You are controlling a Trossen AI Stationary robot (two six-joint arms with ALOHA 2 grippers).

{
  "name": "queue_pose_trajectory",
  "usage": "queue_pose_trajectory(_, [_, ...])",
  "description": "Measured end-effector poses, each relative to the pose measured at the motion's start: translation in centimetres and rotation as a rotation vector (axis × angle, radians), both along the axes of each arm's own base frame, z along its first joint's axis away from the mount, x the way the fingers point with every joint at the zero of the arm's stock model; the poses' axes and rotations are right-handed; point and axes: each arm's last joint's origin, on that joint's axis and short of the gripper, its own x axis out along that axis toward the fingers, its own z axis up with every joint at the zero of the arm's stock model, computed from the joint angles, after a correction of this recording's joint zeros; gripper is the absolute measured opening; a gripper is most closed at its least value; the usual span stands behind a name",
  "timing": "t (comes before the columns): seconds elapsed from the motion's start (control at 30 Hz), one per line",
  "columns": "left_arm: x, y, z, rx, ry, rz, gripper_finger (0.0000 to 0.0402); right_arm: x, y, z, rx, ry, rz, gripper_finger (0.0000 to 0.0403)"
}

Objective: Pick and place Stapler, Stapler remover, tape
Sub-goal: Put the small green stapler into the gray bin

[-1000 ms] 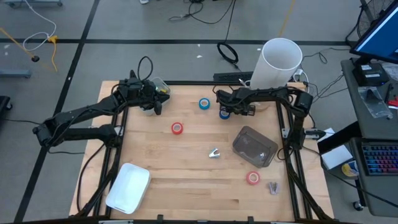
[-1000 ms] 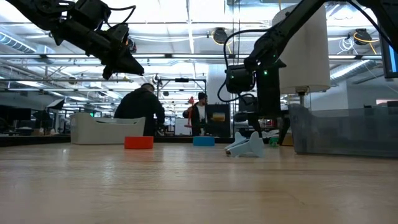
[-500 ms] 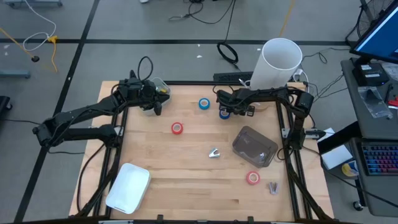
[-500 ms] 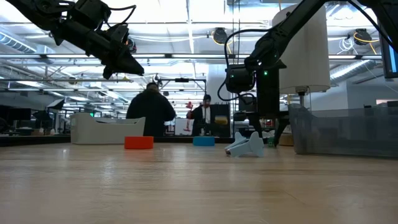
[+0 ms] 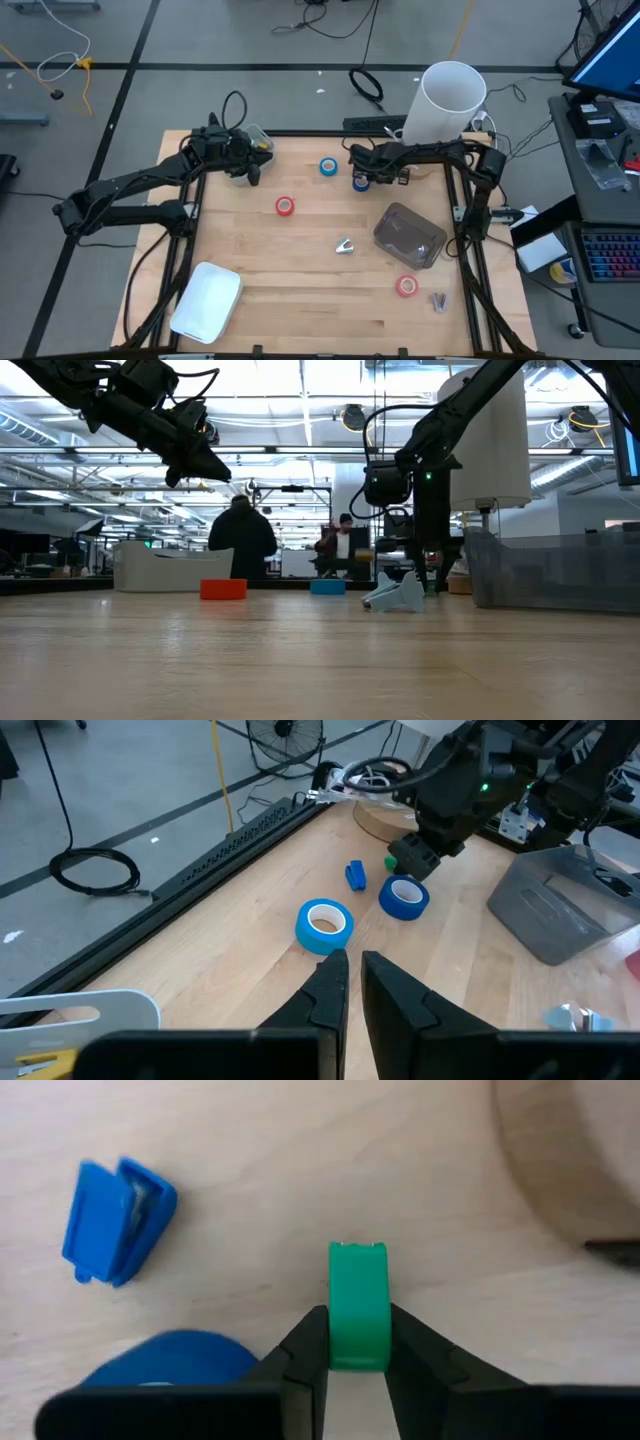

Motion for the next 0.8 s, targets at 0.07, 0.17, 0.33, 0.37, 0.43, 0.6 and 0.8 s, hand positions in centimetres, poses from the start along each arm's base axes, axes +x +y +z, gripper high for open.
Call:
queue_pose_trajectory(0.07, [0.0,0.0,0.0,0.0,0.0,0.0,0.0033,0.0,0.0,0.4,-0.009,-0.014,-0.001,0.0064])
queue_pose_trajectory(0.17, [0.0,0.0,0.0,-0.001,0.002,0.0,0.0033,-0.1,0.1,1.4,-0.025,-0.045,-0.001,0.0072])
queue_pose_trajectory(0.33, [0.0,0.0,0.0,-0.004,0.0,0.002,0.0033,0.0,0.4,3.6,-0.08,-0.144,0.038,0.0067])
queue_pose_trajectory(0.37, [0.0,0.0,0.0,-0.007,-0.001,0.002,0.0033,0.2,0.5,4.3,-0.103,-0.179,0.057,0.0065])
queue_pose_trajectory(0.43, [0.0,0.0,0.0,-0.018,-0.006,0.007,0.0033,0.8,0.9,5.4,-0.146,-0.258,0.107,0.0065])
queue_pose_trajectory(0.6, [0.0,0.0,0.1,-0.081,-0.05,0.038,0.0033,2.3,2.2,8.6,-0.272,-0.465,0.232,0.0071])
queue_pose_trajectory(0.8, [0.2,-0.1,0.3,-0.204,-0.118,0.061,0.0033,3.8,3.2,11.7,-0.393,-0.69,0.452,0.0065])
